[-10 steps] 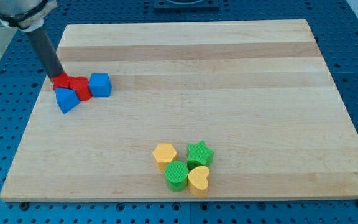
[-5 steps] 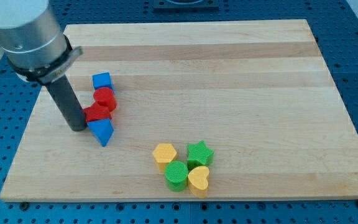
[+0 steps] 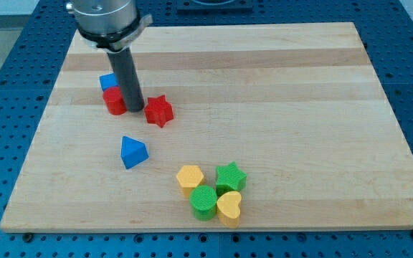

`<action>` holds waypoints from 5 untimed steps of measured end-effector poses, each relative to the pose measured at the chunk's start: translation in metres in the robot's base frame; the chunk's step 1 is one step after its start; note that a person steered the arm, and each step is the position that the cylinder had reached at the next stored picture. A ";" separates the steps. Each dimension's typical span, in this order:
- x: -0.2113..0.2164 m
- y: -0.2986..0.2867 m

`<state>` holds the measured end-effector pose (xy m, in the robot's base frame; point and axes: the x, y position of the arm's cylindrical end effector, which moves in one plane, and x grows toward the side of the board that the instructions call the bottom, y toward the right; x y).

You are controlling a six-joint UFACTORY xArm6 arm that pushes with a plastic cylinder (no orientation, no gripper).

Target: Separate the group of blocks

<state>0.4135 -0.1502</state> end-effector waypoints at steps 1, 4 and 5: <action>-0.004 -0.020; 0.005 -0.039; 0.031 -0.046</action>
